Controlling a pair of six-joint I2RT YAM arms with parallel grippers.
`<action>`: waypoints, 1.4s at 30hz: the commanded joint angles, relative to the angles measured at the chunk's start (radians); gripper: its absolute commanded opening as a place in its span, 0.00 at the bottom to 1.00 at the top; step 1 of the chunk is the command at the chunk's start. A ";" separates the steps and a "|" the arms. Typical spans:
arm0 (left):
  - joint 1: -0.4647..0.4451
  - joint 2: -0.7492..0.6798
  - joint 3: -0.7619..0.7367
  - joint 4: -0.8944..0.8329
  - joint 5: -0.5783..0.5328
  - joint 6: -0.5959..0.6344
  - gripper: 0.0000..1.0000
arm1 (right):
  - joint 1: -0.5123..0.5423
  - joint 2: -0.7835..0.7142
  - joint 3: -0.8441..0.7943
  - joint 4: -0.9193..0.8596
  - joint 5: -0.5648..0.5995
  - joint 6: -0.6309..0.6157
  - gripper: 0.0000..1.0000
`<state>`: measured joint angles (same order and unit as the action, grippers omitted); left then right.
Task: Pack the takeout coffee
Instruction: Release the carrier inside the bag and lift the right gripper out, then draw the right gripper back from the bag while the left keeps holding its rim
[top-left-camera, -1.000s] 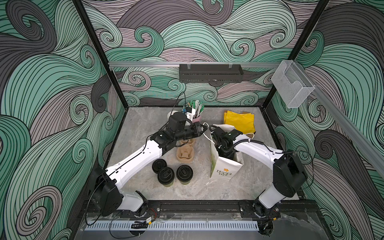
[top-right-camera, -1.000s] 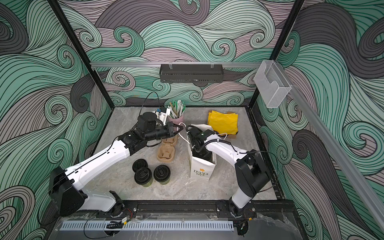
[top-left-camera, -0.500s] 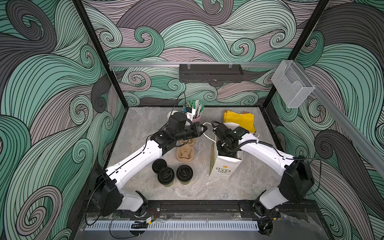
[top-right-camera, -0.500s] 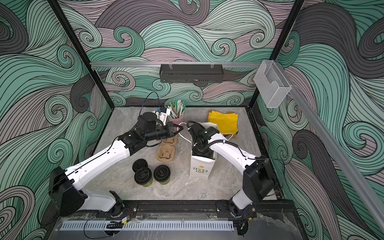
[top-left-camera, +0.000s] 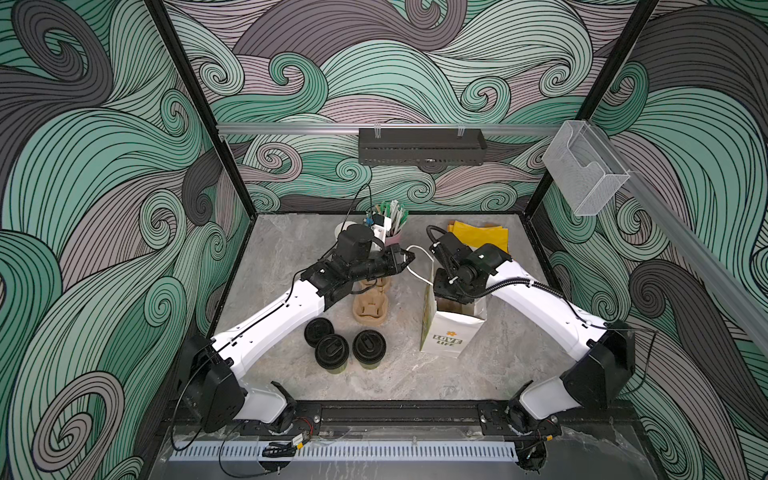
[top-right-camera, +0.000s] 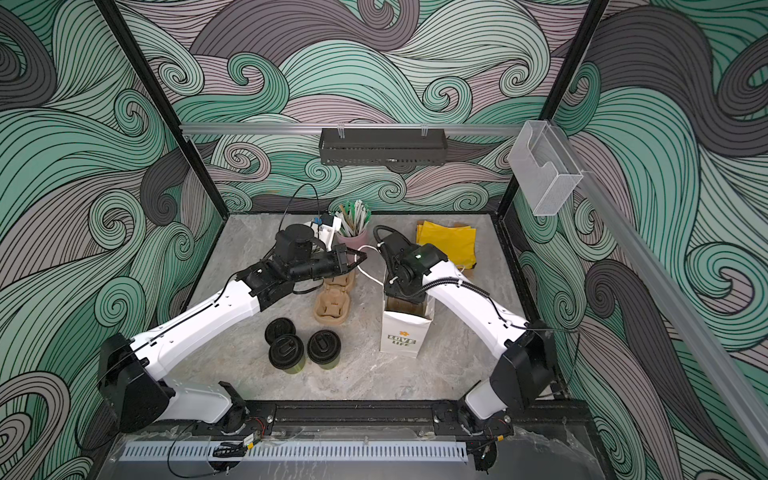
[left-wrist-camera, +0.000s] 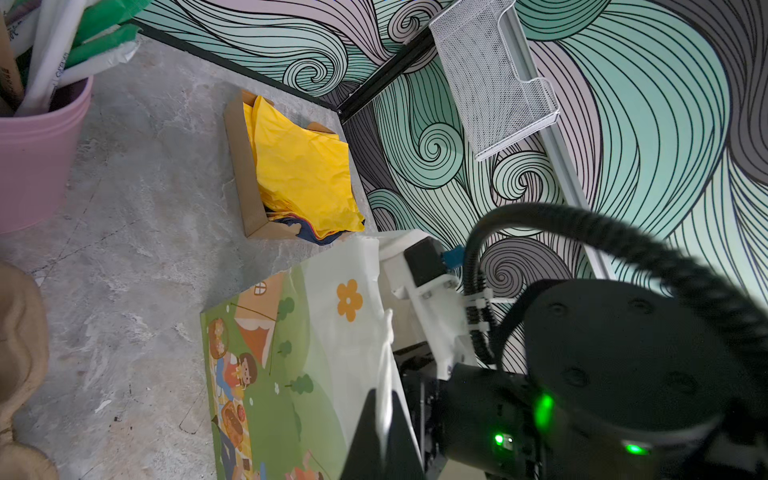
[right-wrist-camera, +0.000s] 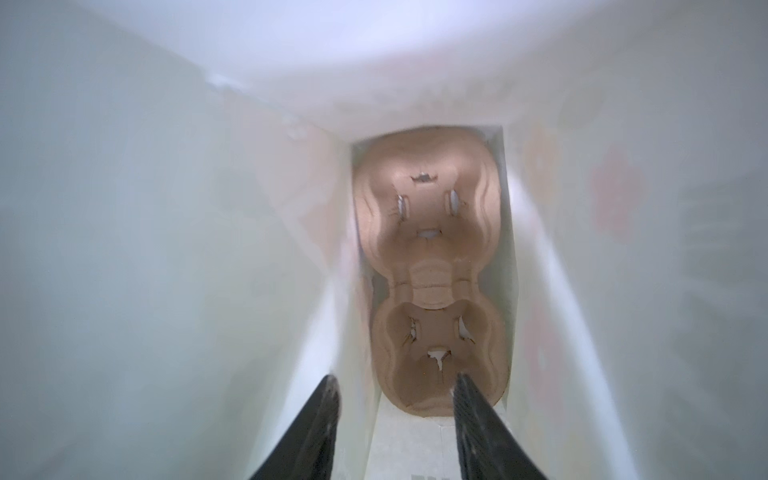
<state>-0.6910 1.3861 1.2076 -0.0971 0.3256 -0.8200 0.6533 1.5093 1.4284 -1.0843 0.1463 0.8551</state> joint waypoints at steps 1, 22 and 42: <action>-0.010 0.013 0.039 -0.009 0.012 0.019 0.00 | 0.005 -0.030 0.042 -0.047 0.049 -0.045 0.51; -0.010 0.004 0.046 -0.013 0.038 0.047 0.30 | 0.005 -0.300 0.375 -0.098 -0.082 -0.492 0.69; -0.010 -0.118 0.080 -0.264 -0.079 0.150 0.91 | -0.005 -0.460 0.122 -0.362 0.065 -0.296 0.94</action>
<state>-0.6910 1.2282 1.2236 -0.2787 0.2302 -0.7059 0.6521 1.0061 1.5684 -1.4433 0.2211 0.5137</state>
